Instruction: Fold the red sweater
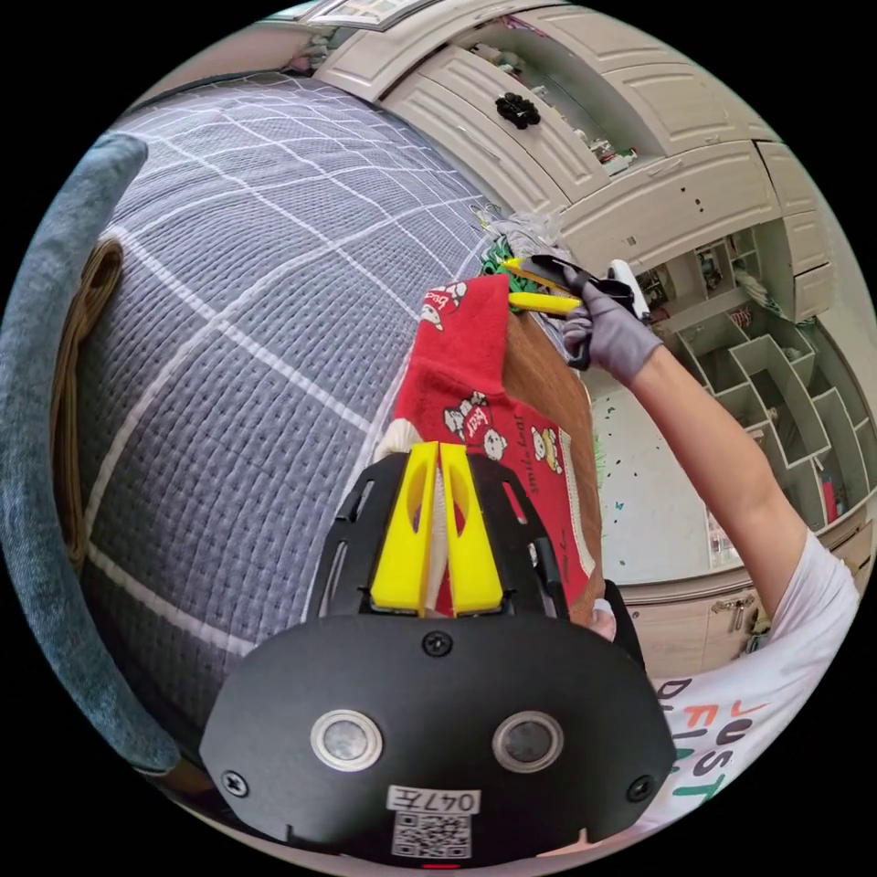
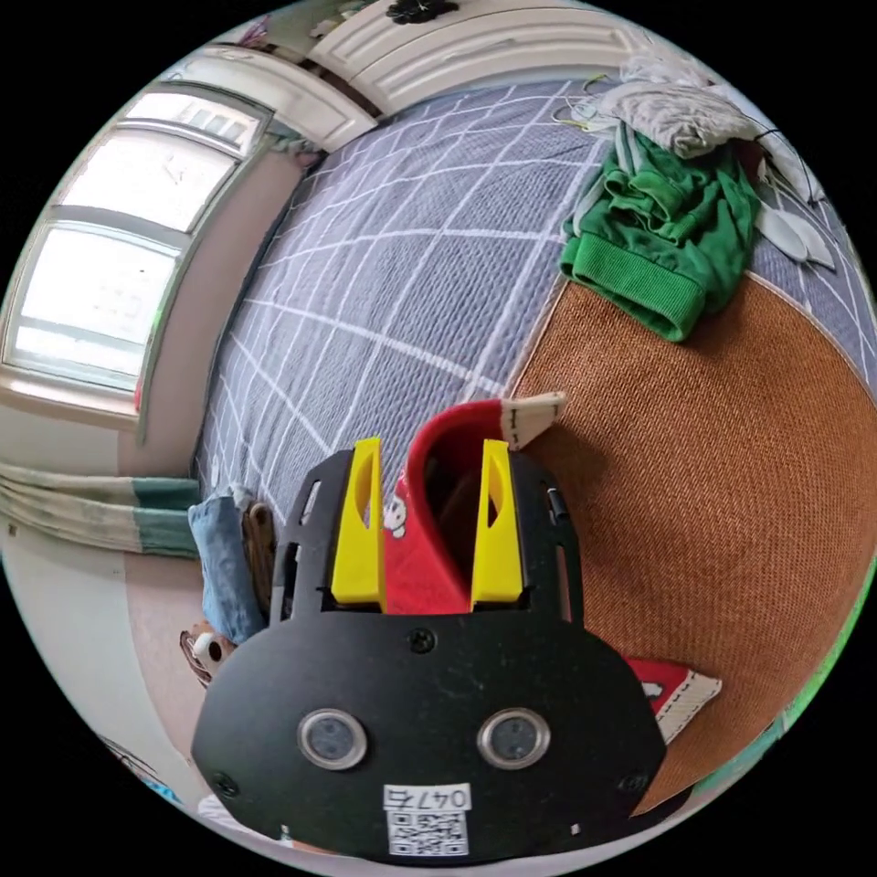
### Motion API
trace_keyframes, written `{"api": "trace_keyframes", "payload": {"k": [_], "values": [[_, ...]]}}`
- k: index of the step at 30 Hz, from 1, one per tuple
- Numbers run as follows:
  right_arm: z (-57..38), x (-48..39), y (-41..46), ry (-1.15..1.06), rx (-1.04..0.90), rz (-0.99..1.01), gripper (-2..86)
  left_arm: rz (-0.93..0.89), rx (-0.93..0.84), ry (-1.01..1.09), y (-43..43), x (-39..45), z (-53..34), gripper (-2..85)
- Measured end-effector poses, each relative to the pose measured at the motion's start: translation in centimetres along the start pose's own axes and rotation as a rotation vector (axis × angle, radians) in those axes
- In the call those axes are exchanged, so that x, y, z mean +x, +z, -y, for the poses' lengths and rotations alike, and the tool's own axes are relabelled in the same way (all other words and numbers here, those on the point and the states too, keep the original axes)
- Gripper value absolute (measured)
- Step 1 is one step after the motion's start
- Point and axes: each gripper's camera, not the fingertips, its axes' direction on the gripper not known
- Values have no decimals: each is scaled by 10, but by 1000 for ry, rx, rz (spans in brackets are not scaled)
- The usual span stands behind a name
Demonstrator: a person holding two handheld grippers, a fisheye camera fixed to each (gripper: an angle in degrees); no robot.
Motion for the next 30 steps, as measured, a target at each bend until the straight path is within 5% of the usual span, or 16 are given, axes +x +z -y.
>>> {"api": "trace_keyframes", "payload": {"k": [3, 7, 9, 16, 21, 25, 30], "values": [[-2, -6, 4, -117, 6, 110, 12, -5, -16, -4, 4, 0, 6, -10], [-45, -64, -29, -753, 112, 238, 0, -45, -11, -20, 5, 1, 14, -10], [-54, -68, -35, -821, 121, 226, 5, -44, -11, -12, 4, 7, 18, -10], [-60, 5, -21, -278, 100, -229, 110, -2, -55, -11, 7, 16, 34, -10], [-132, -5, -43, -398, 143, -323, 81, -25, -31, -31, -9, 17, 42, -10], [-219, -36, -57, -626, 58, -83, 26, -14, -54, -16, -13, 28, 54, -10], [-321, -48, -65, -590, 94, -308, 0, -3, -70, 3, -22, 43, 65, -10]]}}
